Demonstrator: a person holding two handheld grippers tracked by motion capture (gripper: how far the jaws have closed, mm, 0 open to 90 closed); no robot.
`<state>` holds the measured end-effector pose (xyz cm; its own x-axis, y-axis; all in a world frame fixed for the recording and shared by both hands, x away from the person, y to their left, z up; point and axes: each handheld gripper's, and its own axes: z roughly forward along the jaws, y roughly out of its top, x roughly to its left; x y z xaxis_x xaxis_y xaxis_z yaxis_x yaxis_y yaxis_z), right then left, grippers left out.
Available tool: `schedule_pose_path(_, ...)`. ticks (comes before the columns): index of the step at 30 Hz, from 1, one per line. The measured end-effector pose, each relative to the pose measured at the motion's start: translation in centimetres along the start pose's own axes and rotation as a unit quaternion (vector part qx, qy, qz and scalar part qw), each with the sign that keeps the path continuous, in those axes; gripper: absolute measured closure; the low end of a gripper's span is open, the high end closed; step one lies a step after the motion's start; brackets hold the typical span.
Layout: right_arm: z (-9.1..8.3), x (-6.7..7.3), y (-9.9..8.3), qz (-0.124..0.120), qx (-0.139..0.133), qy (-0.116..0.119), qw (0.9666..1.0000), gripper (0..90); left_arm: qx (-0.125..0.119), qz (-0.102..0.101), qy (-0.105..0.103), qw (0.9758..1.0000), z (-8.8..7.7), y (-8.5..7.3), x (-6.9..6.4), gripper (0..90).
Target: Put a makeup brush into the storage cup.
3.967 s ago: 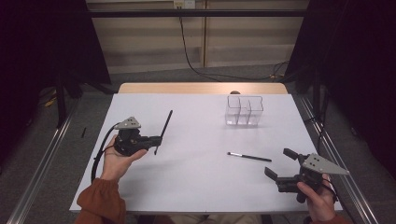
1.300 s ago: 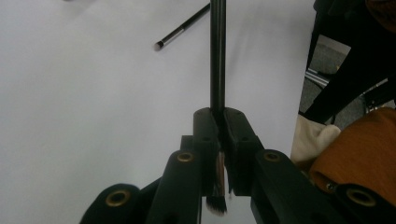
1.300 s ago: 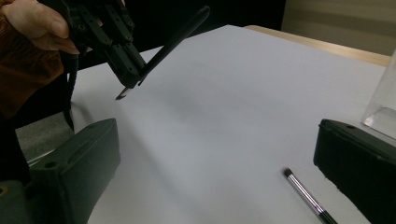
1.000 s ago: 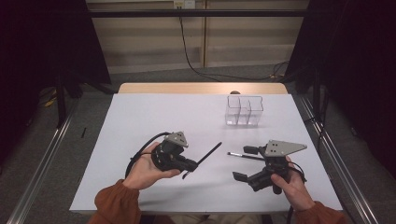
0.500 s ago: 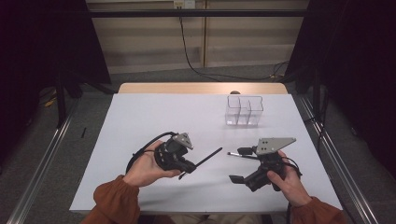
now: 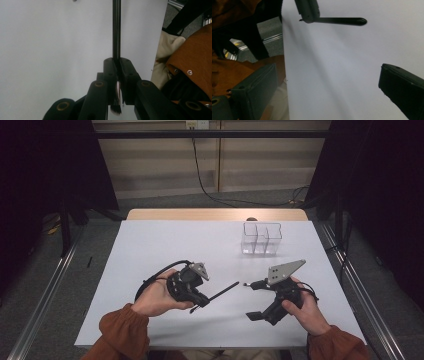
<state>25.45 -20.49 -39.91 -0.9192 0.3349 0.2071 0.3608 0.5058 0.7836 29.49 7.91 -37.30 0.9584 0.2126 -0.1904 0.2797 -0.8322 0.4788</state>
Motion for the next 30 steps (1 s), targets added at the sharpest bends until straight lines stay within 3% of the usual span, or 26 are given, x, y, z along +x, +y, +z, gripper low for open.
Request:
schedule_pose_path(4, 0.2, -0.1, 0.4, -0.01, 0.013, 0.012, 0.9998, 1.5, 0.013, 0.005, 0.003, 0.9999, 0.1, 0.3, -0.1, 84.4)
schedule_pose_path(21, 1.1, -0.1, 2.7, -0.053, 0.071, 0.016, 0.996, 4.6, 0.053, 0.014, 0.004, 0.9985, 0.3, 0.7, 0.0, 84.3)
schedule_pose_path(30, 1.8, -0.5, 3.0, -0.057, 0.098, 0.023, 0.9933, 6.1, 0.068, 0.019, 0.003, 0.9975, 0.8, 0.8, 0.0, 84.3)
